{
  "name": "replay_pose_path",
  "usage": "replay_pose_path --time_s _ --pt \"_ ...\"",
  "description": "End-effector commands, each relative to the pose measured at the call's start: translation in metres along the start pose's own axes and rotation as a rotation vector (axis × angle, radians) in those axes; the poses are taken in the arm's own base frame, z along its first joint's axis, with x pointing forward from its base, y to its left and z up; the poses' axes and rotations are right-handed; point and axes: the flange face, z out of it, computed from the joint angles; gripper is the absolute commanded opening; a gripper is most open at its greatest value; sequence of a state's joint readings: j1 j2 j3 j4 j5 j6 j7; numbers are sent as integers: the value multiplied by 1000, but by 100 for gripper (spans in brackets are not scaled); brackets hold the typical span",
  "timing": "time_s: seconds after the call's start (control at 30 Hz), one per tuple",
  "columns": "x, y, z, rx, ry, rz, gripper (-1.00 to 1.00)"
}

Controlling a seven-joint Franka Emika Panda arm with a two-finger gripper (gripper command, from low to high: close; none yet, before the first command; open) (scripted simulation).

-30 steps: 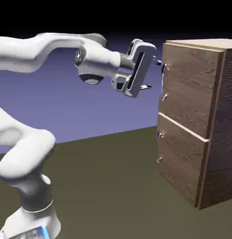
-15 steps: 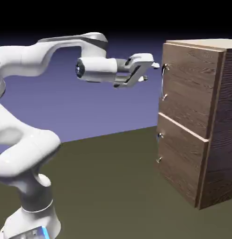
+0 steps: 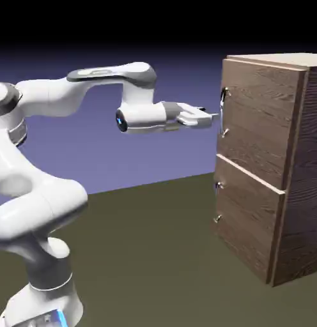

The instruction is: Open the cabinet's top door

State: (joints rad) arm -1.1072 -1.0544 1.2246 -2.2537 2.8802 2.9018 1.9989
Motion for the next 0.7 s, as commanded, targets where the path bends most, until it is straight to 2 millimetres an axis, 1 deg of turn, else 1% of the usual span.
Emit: replay_pose_path --time_s 0.0,0.1,0.13,0.17,0.3,0.4,0.67 --pt "0 0 10 0 0 -1 0" --pt "0 -1 39 0 0 1 0" --pt "0 -1 39 0 0 1 -100" --pt "0 -1 39 0 0 1 -100" --pt "-10 -10 18 -59 59 1 -100" --pt "-16 -16 5 -94 94 1 -100" --pt "-27 -28 -15 -155 156 1 -100"
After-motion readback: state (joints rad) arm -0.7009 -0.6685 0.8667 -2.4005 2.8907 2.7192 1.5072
